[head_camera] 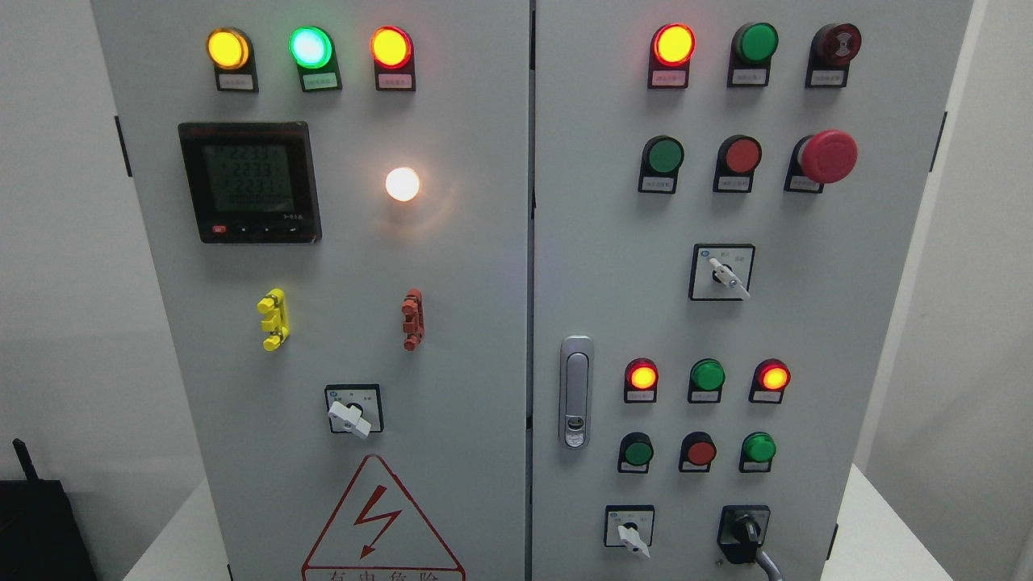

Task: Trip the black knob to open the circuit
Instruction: 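Grip the black rotary knob with the right hand and twist it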

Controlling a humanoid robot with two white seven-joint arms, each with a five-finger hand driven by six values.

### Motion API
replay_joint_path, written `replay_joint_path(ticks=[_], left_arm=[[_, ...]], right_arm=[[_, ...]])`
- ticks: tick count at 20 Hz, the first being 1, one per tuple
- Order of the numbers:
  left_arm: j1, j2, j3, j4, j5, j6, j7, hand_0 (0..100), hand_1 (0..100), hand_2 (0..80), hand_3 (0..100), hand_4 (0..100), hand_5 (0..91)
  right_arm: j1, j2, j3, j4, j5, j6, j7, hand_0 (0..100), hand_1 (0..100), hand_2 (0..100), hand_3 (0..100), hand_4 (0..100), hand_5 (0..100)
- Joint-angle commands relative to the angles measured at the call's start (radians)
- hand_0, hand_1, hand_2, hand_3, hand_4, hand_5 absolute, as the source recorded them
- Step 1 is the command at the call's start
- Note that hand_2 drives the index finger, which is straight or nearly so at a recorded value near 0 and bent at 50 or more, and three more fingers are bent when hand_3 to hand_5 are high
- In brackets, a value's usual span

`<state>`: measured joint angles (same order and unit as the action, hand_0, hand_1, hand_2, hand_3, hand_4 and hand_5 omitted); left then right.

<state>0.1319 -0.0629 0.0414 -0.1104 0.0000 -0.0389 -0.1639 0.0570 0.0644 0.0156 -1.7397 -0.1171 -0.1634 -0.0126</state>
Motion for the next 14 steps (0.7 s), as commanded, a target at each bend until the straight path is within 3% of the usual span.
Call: replay_joint_path(ticks=[1, 14], left_arm=[[0.0, 0.0, 0.0, 0.0, -0.023, -0.001, 0.0, 12, 39, 0.0, 0, 0, 0.0], [0.0, 0.0, 0.0, 0.0, -0.023, 0.0, 0.0, 12, 39, 0.0, 0, 0, 0.0]], right_arm=[[0.0, 0.002, 0.032, 0.0, 0.001, 0.001, 0.005, 0, 0, 0, 100, 100, 100], [-0.006, 0.002, 0.032, -0.001, 0.001, -0.001, 0.003, 0, 0, 0, 100, 100, 100]])
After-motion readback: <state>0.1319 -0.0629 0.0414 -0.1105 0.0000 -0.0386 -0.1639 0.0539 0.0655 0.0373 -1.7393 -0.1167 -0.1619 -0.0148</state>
